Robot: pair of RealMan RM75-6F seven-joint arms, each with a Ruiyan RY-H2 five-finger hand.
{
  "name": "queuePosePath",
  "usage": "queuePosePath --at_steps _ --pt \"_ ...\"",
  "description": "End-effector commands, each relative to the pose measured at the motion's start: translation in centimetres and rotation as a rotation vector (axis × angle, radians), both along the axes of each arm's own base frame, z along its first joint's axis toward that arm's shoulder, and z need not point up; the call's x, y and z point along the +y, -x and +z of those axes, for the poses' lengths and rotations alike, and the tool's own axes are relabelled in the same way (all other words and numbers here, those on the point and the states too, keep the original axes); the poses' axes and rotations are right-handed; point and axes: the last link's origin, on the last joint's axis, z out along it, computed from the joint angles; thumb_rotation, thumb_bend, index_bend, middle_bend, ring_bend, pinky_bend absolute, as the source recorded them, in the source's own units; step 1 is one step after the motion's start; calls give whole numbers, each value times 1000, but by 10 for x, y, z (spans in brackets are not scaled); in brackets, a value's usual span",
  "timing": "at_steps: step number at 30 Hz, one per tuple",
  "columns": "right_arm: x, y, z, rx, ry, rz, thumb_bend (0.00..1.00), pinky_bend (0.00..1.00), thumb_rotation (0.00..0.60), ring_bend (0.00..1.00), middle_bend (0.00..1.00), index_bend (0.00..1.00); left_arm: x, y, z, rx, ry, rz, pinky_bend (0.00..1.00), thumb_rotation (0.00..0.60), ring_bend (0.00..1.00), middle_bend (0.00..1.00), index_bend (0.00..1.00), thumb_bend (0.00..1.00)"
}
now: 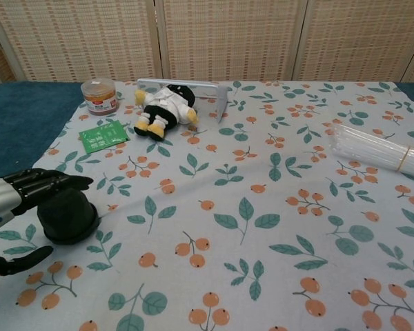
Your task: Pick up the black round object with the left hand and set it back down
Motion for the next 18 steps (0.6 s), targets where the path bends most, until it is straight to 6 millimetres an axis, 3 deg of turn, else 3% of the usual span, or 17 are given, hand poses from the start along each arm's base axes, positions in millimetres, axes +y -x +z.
queuePosePath --at_steps 1,10,18 --pt "0 0 0 0 1 0 248 0 600 0 0 0 4 -1 0 -30 -4 1 170 600 103 151 76 384" --pt "0 0 1 2 3 -1 248 0 600 0 0 0 25 1 -6 2 41 108 201 600 82 153 109 370" --pt "-2 1 0 5 6 -5 248 0 600 0 0 0 33 1 -7 32 82 147 220 600 150 206 269 376"
